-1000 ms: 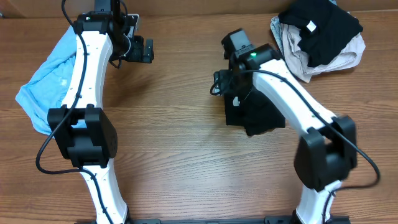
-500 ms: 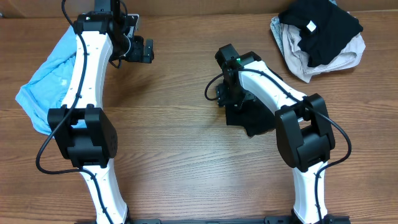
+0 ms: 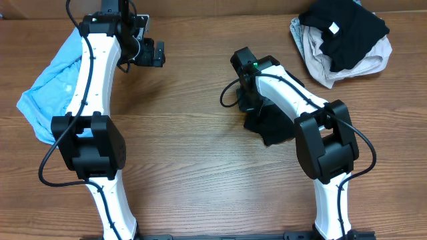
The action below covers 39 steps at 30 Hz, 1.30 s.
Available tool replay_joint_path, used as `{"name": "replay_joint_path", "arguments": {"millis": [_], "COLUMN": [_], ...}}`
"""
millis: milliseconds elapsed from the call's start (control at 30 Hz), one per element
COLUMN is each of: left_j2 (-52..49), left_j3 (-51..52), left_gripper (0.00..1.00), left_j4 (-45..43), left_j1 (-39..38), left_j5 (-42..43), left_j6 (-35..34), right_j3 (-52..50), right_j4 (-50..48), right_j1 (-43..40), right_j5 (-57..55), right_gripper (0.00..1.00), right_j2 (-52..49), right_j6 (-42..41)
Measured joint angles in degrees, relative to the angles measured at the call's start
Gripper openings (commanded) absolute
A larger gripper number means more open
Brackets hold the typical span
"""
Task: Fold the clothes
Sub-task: 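Carry the bundle up-right to the clothes pile with the right gripper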
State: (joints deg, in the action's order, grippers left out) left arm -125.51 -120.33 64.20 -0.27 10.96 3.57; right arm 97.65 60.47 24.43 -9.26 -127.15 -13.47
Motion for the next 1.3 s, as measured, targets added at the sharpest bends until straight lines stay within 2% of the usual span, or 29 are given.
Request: {"name": "replay_joint_path", "arguments": {"millis": [200, 433, 767, 867, 1033, 1300], "left_j2": [0.00, 0.00, 0.00, 0.00, 0.00, 0.00], "left_j3": [0.00, 0.00, 0.00, 0.00, 0.00, 0.00], "left_gripper": [1.00, 1.00, 1.00, 1.00, 1.00, 1.00], "left_j4": [-0.22, -0.44, -3.43, -4.07, -4.55, -5.75], "left_j1": [0.00, 0.00, 0.00, 0.00, 0.00, 0.00], "left_j5": [-0.63, -1.95, -5.46, -5.70, -5.97, -6.14], "left_j6": [0.00, 0.00, 0.00, 0.00, 0.02, 0.00], "right_j3": [4.57, 25.51, 49.88, 54.73, 60.26, 59.95], "right_j4": [7.82, 21.59, 32.00, 30.34, 21.51, 5.09], "right_j1": [-0.39, -5.11, -16.00, -19.45, -23.69, -26.43], "right_j5": [0.50, 0.87, -0.94, -3.32, -6.75, -7.89], "right_gripper": [0.04, 0.04, 0.04, 0.04, 0.04, 0.04], "right_j2": [0.00, 0.13, 0.57, 0.57, 0.57, 0.66], "right_j6": [0.04, 1.33, 8.57, 12.50, 20.46, 34.62]}}
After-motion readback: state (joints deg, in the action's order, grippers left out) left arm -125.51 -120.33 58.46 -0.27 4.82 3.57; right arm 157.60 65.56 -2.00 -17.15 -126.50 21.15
